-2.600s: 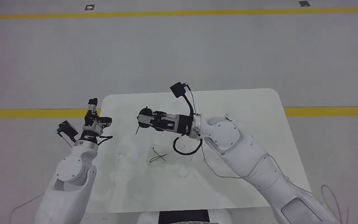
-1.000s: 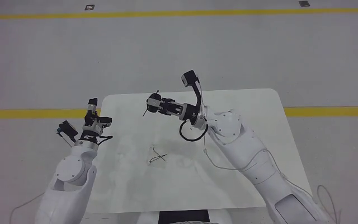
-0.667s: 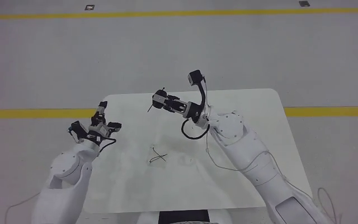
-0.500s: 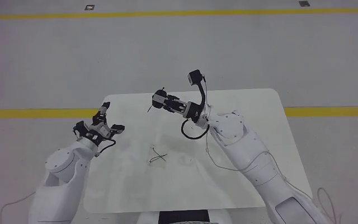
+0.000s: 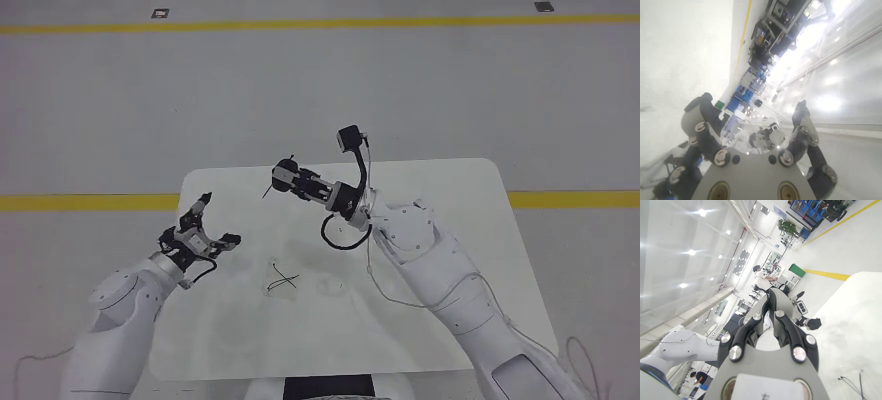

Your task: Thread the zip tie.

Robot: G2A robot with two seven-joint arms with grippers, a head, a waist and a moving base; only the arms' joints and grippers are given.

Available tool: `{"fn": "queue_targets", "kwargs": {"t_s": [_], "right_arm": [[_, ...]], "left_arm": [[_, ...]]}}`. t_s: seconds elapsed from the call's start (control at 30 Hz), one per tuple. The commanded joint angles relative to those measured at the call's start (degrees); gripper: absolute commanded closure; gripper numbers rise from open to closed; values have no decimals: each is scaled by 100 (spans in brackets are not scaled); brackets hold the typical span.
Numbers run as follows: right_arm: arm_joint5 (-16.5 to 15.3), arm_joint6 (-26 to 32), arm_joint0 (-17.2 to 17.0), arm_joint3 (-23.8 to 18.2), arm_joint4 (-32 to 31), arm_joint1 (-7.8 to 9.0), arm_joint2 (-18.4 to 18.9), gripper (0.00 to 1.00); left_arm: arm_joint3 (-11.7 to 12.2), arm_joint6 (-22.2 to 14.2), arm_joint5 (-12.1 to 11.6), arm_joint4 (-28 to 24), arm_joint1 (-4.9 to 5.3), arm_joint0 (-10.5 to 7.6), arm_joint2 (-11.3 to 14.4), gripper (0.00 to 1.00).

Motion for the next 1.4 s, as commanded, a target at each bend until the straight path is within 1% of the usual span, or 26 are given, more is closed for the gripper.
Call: {"fn": "queue_targets", "kwargs": {"t_s": [0.0, 0.03, 0.1, 0.13, 0.2, 0.23, 0.3, 0.33, 0.37, 0.4, 0.5, 0.57, 0.6, 0.83, 0.9, 0.93, 0.97, 1.03, 1.1, 1.17, 1.3, 1.37], "right_arm": [[0, -88, 5, -12, -92, -6, 13, 100], [0, -148, 9, -37, -166, -9, 22, 100], [0, -226, -2, -69, -239, -12, 35, 100], [0, -277, -9, -101, -294, -13, 38, 100], [0, -334, -22, -150, -340, -16, 35, 100], [0, -370, -24, -174, -413, -15, 29, 100], [0, -418, -26, -197, -517, -15, -5, 100], [0, -448, -25, -200, -557, -15, -23, 100], [0, -479, -20, -185, -613, -14, -53, 100], [0, -494, -12, -162, -650, -12, -77, 100], [0, -494, -12, -162, -650, -12, -77, 100], [0, -494, -12, -162, -650, -12, -77, 100], [0, -494, -12, -162, -650, -12, -77, 100], [0, -494, -12, -162, -650, -12, -77, 100], [0, -494, -12, -162, -650, -12, -77, 100], [0, -612, -21, -224, -1028, 0, -71, 100], [0, -665, -41, -240, -1136, 1, -81, 100], [0, -836, -87, -308, -1248, -4, -103, 100], [0, -1020, -87, -369, -1490, -1, -116, 100], [0, -1177, -97, -398, -1675, 3, -163, 100], [0, -1529, -86, -425, -1996, 26, -256, 100], [0, -1681, -72, -411, -2138, 45, -306, 100]], "left_arm": [[226, -196, 1, -596, 156, -73, 204, 0], [336, -285, 1, -988, 261, -136, 344, 0], [486, -358, 1, -1541, 445, -242, 577, 0], [549, -402, 1, -1917, 577, -314, 744, 0], [618, -499, 1, -2502, 791, -420, 1030, 0], [642, -497, 1, -2805, 946, -508, 1199, 0], [648, -501, 1, -3253, 1179, -633, 1460, 0], [651, -463, 1, -3418, 1296, -700, 1569, 0], [643, -425, 1, -3537, 1443, -783, 1698, 0], [658, -426, 1, -3537, 1537, -834, 1761, 0], [698, -604, 1, -3537, 1760, -922, 1931, 0], [705, -774, 1, -3537, 1857, -959, 1990, 0], [708, -794, 1, -3537, 1873, -967, 1995, 0], [708, -794, 1, -3537, 1873, -967, 1995, 0], [710, -752, 1, -3537, 1844, -969, 1999, 0], [728, -805, 1, -3537, 1798, -959, 2018, 0], [741, -883, 1, -3537, 1776, -948, 2036, 0], [820, -1173, 1, -3537, 1708, -921, 2112, 0], [912, -1526, 1, -3537, 1649, -915, 2239, 0], [1056, -1907, 1, -3537, 1603, -937, 2363, 0], [1361, -2440, 1, -3537, 1542, -1071, 2544, 0], [1469, -2693, 1, -3537, 1520, -1125, 2636, 0]]}}
